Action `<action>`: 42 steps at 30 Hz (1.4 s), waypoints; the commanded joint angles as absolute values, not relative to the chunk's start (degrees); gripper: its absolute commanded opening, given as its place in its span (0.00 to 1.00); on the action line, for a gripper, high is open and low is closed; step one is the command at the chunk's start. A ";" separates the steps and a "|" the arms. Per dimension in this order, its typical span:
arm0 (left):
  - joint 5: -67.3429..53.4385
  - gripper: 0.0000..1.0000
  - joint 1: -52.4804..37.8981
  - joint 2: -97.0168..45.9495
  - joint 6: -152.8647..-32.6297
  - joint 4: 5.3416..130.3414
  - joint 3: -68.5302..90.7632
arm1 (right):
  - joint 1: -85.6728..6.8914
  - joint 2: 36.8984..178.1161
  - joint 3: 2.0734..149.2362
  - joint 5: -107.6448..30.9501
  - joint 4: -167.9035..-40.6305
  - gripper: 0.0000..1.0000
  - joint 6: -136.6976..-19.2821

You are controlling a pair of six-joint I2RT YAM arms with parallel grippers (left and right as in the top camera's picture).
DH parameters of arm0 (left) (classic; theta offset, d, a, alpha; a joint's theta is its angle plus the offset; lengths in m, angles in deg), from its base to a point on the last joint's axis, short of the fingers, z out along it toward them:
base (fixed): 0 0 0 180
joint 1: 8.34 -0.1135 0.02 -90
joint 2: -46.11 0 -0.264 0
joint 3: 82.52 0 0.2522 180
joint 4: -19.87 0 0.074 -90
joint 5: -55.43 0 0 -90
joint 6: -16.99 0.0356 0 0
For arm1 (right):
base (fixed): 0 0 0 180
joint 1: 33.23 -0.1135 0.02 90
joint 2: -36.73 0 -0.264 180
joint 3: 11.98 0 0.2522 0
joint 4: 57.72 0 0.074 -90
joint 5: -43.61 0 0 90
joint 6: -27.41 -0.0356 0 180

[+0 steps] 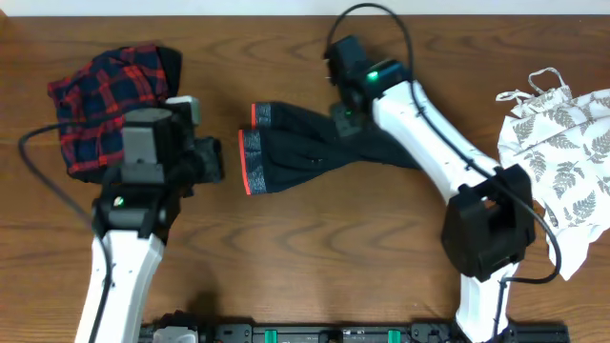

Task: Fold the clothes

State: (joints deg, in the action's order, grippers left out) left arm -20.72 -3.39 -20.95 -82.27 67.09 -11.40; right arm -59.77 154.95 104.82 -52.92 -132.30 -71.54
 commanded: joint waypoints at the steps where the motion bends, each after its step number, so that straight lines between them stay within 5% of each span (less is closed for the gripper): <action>1: -18.91 0.23 -0.48 -27.66 -83.23 65.99 -10.39 | -56.43 152.67 105.17 -54.01 -133.94 0.57 -71.10; 13: -18.49 0.31 7.32 -53.54 -83.49 58.50 -10.41 | -44.28 149.83 105.17 -48.85 -144.47 0.64 -67.94; 22: -11.17 0.33 8.41 -60.30 -84.96 59.68 -10.41 | -42.88 149.61 105.04 -47.91 -154.24 0.65 -60.11; 27: -11.24 0.32 8.39 -60.23 -84.93 59.63 -10.41 | -42.70 149.61 102.33 -53.55 -149.15 0.64 -56.53; 32: -11.24 0.33 8.39 -60.23 -84.93 59.63 -10.41 | -42.92 149.64 94.88 -55.14 -140.69 0.51 -50.60; 42: -11.24 0.33 8.39 -60.23 -84.93 59.22 -10.41 | -44.87 149.64 87.47 -56.02 -133.44 0.56 -48.61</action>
State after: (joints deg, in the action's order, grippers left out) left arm -12.18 7.84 -57.83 -84.82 58.93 -9.74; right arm -43.88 150.77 87.67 -54.51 -133.76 -50.12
